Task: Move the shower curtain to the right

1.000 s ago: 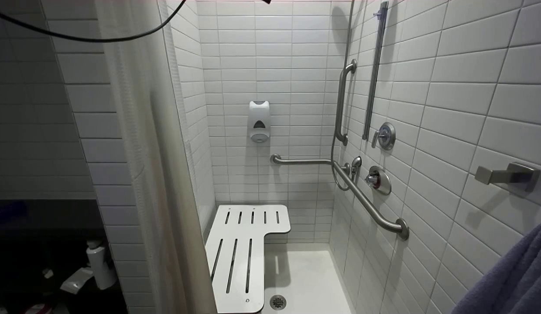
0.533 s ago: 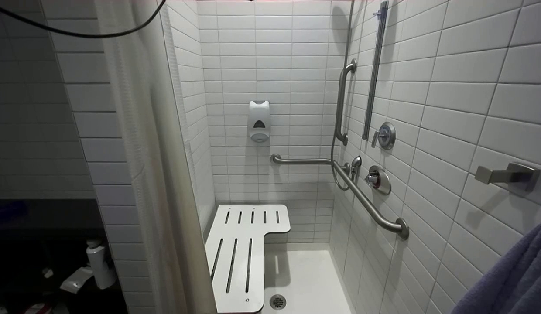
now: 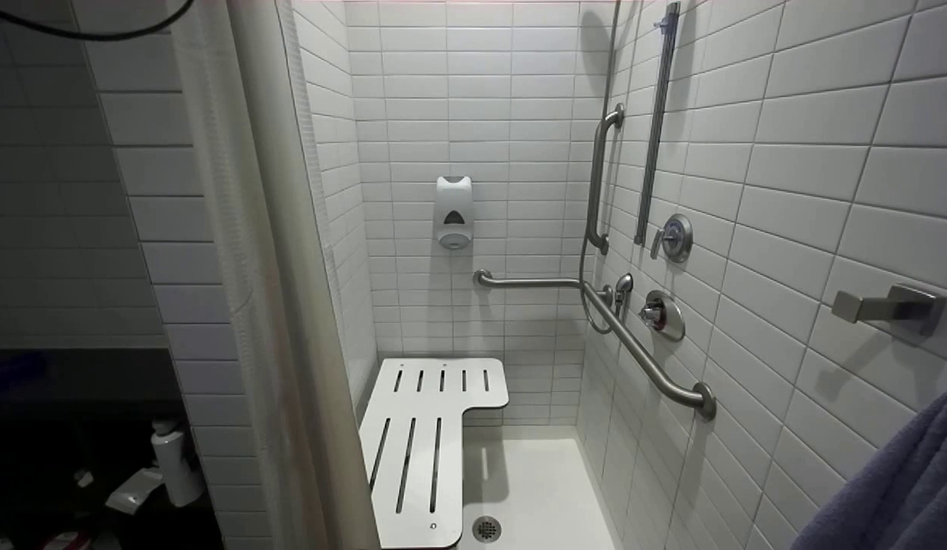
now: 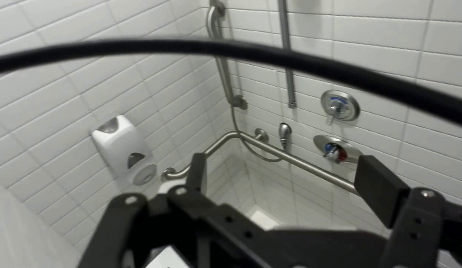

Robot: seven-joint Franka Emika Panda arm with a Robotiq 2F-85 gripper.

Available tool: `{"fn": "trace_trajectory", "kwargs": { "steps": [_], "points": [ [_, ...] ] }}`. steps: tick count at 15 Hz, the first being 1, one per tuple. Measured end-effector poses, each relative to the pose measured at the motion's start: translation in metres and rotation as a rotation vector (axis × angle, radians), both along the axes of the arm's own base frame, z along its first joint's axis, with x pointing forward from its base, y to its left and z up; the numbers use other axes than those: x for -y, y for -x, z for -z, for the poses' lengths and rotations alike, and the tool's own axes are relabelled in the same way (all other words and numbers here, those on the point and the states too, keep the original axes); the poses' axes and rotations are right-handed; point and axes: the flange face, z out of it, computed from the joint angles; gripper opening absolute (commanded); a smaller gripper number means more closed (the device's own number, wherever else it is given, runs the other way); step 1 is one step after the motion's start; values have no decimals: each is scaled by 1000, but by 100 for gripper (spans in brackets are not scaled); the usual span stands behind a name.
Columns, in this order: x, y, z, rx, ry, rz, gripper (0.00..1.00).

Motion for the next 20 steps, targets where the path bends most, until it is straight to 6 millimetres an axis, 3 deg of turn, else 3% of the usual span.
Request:
{"fn": "trace_trajectory", "kwargs": {
  "steps": [6, 13, 16, 20],
  "points": [
    [-38, 15, 1, 168, -93, -300, 100],
    [-93, 72, 30, 318, -195, -648, 100],
    [-99, 84, 32, 321, -219, -684, 100],
    [-98, 85, 33, 322, -221, -683, 100]
  ]
}}
